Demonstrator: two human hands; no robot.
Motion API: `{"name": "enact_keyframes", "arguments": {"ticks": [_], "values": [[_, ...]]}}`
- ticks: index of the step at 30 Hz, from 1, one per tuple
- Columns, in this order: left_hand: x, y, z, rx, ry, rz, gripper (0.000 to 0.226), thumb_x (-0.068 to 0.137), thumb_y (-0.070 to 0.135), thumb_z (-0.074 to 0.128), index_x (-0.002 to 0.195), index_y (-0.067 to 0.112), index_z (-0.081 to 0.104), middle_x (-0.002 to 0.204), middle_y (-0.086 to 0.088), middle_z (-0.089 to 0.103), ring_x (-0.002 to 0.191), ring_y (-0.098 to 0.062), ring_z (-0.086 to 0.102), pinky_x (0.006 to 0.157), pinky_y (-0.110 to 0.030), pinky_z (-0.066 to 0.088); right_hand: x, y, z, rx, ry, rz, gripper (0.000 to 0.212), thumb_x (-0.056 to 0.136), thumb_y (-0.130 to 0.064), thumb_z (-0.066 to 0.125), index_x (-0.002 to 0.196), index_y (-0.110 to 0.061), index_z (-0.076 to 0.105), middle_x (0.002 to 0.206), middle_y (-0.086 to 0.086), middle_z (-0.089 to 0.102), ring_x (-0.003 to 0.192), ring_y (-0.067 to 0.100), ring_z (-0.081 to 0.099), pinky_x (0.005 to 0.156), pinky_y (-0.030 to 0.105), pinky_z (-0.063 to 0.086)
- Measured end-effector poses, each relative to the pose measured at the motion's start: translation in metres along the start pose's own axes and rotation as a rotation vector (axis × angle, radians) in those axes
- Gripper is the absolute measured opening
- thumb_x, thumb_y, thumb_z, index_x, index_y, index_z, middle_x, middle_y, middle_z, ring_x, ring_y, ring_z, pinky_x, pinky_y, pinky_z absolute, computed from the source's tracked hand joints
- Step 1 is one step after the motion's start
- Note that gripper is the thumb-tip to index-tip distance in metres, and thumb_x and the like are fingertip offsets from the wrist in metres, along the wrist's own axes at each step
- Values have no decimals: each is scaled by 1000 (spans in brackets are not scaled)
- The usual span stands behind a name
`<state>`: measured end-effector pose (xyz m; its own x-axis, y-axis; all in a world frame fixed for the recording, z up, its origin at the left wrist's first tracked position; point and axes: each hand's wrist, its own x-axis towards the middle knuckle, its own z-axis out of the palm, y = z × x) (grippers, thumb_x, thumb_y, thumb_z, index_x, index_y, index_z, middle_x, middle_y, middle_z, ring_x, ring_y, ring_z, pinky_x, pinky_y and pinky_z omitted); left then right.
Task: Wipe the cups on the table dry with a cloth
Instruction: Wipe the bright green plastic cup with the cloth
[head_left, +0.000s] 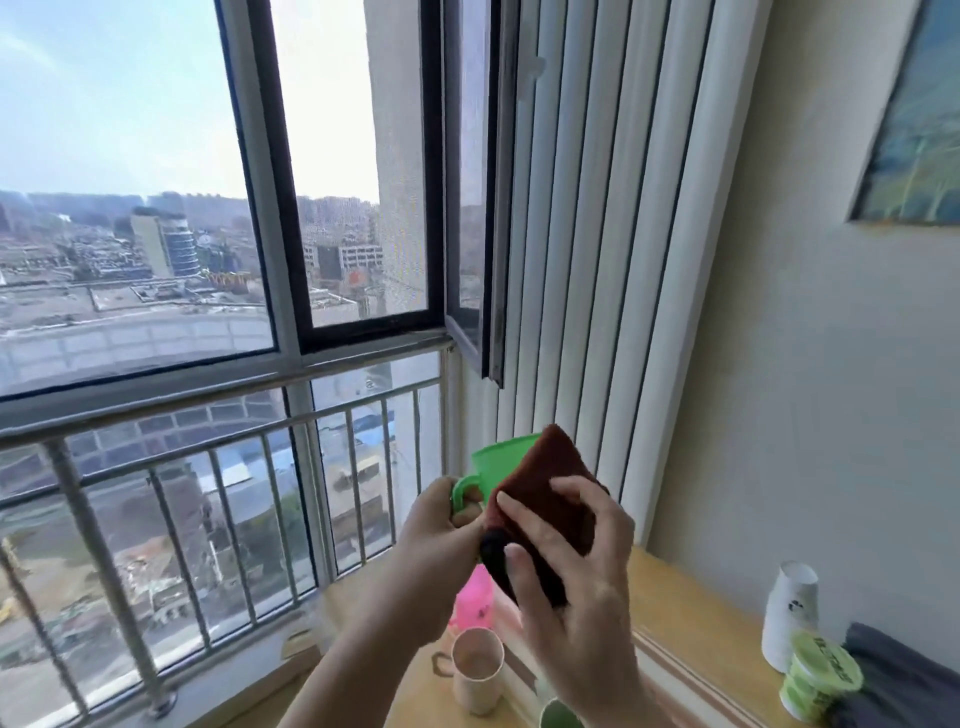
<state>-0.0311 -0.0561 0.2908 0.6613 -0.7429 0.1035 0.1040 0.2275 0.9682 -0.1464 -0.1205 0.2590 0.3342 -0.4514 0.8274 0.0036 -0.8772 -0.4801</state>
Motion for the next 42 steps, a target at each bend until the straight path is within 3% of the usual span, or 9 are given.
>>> {"name": "enact_keyframes", "arguments": {"ticks": [6,10,15,19,23,28,34,38,42], "values": [[4,14,6,-59,-31,7,35,89,10,76,108,-13,57,92,-23,61,90,-32,59,97,-59,50,7,9,-5,-76,-82,-45,57,87,-55,63,140,-37,53,162,2,21,148,21,31,117,33,37],[11,42,21,-19,-90,152,55,72,44,80,93,-2,57,73,-11,54,76,-24,48,73,-44,46,36,-2,-5,49,98,30,51,91,-49,58,139,-32,54,159,4,30,146,18,36,114,42,41],[20,70,27,43,-146,236,25,87,24,76,80,12,54,50,15,41,54,-10,37,64,-37,36,71,-21,-14,198,243,128,42,92,-43,51,133,-38,57,143,-1,55,133,11,53,111,41,45],[18,83,17,74,-196,226,39,71,39,80,90,9,63,74,-11,57,75,-24,54,76,-43,50,78,-15,-24,464,115,312,51,85,-56,46,131,-39,57,124,-10,69,119,17,63,103,40,51],[24,82,13,111,-142,280,39,66,49,84,83,19,65,78,-12,52,76,-24,48,74,-44,45,75,-21,-25,277,66,102,47,97,-31,49,143,-37,42,155,-16,43,144,0,38,115,17,33],[25,87,15,122,-240,274,59,66,57,83,93,10,60,81,-10,47,76,-27,38,71,-46,35,73,-25,-22,145,82,-47,52,95,-30,48,147,-25,44,165,-6,25,151,9,26,119,31,31],[19,92,6,85,-363,177,42,75,32,71,105,4,64,94,-19,70,89,-26,69,80,-32,62,77,-20,-36,800,-31,554,81,67,-74,65,129,-21,62,111,2,73,91,7,71,80,26,55],[21,79,11,159,-308,186,62,78,52,66,128,16,58,118,-18,71,103,-17,71,86,-30,60,70,-17,-29,664,51,496,73,74,-66,54,140,-33,51,124,-11,70,118,10,65,87,21,57],[11,68,25,50,-330,141,63,87,70,56,142,41,50,137,8,66,125,-5,62,109,-31,46,62,-20,-17,369,142,229,58,90,-49,45,147,-42,37,150,-16,49,140,5,46,112,34,43]]}}
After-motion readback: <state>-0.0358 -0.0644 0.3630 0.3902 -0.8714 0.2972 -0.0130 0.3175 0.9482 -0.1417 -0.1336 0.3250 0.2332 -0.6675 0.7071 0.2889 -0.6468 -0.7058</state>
